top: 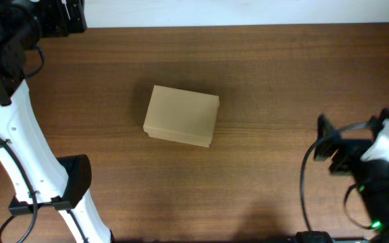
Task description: Pack container
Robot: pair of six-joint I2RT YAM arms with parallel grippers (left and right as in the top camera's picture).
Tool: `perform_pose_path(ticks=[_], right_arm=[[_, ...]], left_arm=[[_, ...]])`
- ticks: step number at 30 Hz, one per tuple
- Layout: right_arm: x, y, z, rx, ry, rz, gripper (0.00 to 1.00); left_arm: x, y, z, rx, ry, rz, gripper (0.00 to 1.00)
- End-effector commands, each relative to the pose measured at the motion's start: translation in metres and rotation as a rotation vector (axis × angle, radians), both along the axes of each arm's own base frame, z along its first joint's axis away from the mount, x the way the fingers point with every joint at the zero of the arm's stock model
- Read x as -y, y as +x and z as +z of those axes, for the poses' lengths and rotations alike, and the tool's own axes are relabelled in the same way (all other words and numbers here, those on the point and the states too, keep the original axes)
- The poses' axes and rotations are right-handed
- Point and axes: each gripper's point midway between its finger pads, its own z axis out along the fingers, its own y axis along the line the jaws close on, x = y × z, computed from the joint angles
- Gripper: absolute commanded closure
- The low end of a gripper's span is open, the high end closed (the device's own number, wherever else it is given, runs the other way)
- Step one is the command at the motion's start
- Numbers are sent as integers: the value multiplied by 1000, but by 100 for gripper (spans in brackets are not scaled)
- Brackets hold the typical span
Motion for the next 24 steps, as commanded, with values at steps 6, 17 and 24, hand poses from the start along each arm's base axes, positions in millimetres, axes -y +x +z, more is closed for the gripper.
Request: perform_pose_path(ticks=[6, 17, 24], right_arm=[[4, -9, -114, 9, 0, -20, 1], [-3, -1, -218, 9, 14, 15, 1], [-3, -1, -225, -8, 14, 14, 1]], left_arm=[[-3, 1, -1, -3, 8, 7, 0], [-3, 1, -1, -3, 8, 7, 0], [-3, 1, -1, -3, 8, 7, 0]])
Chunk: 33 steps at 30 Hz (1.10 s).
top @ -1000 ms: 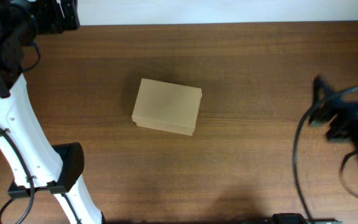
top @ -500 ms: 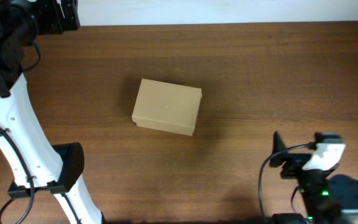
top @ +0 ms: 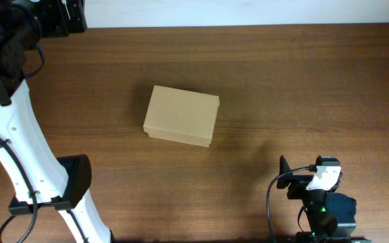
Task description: Pack container
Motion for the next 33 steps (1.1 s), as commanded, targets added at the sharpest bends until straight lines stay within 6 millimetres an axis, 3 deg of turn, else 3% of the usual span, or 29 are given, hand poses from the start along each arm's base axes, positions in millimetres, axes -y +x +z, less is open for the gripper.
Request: perform_pose_path(ticks=[1, 9, 16, 33], right_arm=[[0, 0, 0, 10, 9, -1, 1], [0, -1, -10, -22, 9, -1, 1], [0, -5, -30, -86, 11, -2, 1], [0, -4, -30, -86, 11, -2, 1]], left_arm=[[-2, 1, -1, -3, 7, 6, 0], [-2, 1, -1, -3, 8, 6, 0], [-2, 1, -1, -3, 7, 6, 0], [-2, 0, 0, 0, 8, 6, 0]])
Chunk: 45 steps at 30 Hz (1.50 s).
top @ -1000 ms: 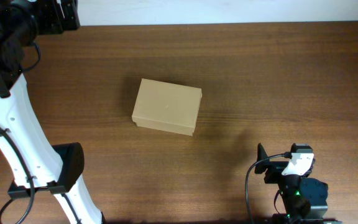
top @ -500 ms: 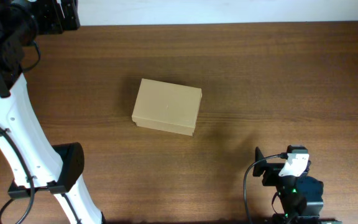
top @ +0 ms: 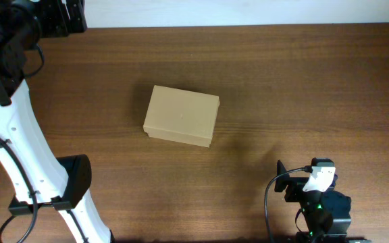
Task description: Pack container
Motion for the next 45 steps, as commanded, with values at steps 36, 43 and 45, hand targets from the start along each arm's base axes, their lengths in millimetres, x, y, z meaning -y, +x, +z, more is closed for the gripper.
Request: perform_pose_path(ticks=[36, 43, 45], right_arm=[[1, 0, -1, 4, 8, -5, 1], [1, 0, -1, 4, 8, -5, 1], [1, 0, -1, 4, 8, -5, 1]], left_arm=[[45, -208, -135, 423, 30, -125, 0], [50, -200, -191, 436, 26, -144, 0], [51, -197, -206, 441, 26, -144, 0]])
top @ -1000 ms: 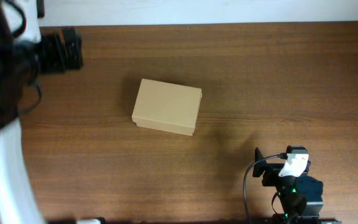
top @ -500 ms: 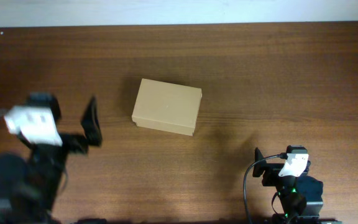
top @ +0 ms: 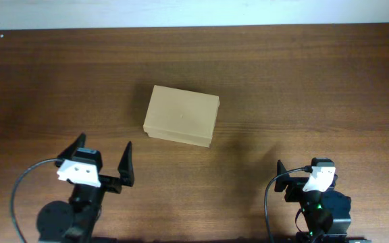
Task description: Pack container
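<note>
A closed tan cardboard box lies flat on the wooden table, a little left of centre in the overhead view. My left gripper sits low at the front left, open and empty, its two dark fingers spread wide and pointing toward the box, well short of it. My right gripper rests at the front right, also empty and apart from the box. Its left finger stands well out from the white wrist, so it reads as open.
The brown wooden table ends at a pale wall strip along the far edge. Cables loop beside both arm bases at the front edge. Nothing other than the box lies on the table.
My left arm stood tall along the left side, reaching to the far left corner. Now it is folded down at the front left with the gripper open. Box and right arm are unchanged.
At first my right arm hung at the right edge and my left arm reached to the far left corner. Then the right arm was folded at the front right and stayed there. Now the left arm is folded too. The box never moved.
</note>
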Robot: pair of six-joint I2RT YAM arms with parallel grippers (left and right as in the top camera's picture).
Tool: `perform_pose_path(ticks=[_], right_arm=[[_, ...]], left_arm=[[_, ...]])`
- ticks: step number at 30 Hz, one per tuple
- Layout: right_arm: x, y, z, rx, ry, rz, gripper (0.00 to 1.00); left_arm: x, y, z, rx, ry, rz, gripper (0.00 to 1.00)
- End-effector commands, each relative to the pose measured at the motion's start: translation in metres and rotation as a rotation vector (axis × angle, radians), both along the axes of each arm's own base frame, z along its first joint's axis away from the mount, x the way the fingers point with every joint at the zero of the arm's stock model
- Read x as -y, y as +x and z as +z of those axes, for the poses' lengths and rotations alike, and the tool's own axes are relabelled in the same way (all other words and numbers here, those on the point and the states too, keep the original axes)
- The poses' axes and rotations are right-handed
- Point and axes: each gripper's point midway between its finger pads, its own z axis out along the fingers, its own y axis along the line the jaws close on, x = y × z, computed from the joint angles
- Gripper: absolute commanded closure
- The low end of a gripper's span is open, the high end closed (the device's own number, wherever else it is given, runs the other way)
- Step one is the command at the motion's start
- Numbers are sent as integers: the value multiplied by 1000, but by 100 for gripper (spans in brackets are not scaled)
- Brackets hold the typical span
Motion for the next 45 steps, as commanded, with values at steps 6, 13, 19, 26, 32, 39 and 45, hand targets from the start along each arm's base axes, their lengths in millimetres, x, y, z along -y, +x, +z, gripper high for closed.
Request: perform_pose_path(ticks=[6, 13, 19, 26, 32, 39, 45], right_arm=[[1, 0, -1, 2, 8, -5, 1], [1, 0, -1, 2, 9, -5, 1], [1, 0, -1, 2, 8, -5, 1], [1, 0, -1, 2, 8, -5, 1], [1, 0, -1, 2, 8, -5, 1], [1, 0, -1, 2, 9, -5, 1], [1, 0, -1, 2, 8, -5, 1]], left_arm=[[1, 11, -63, 23, 14, -1, 0], [1, 14, -102, 38, 12, 0, 0], [-4, 12, -122, 11, 16, 26, 0], [-19, 14, -122, 10, 17, 88, 0], [-19, 14, -122, 10, 17, 92, 0], [-19, 14, -123, 9, 17, 92, 0], [-19, 14, -123, 9, 17, 92, 0]])
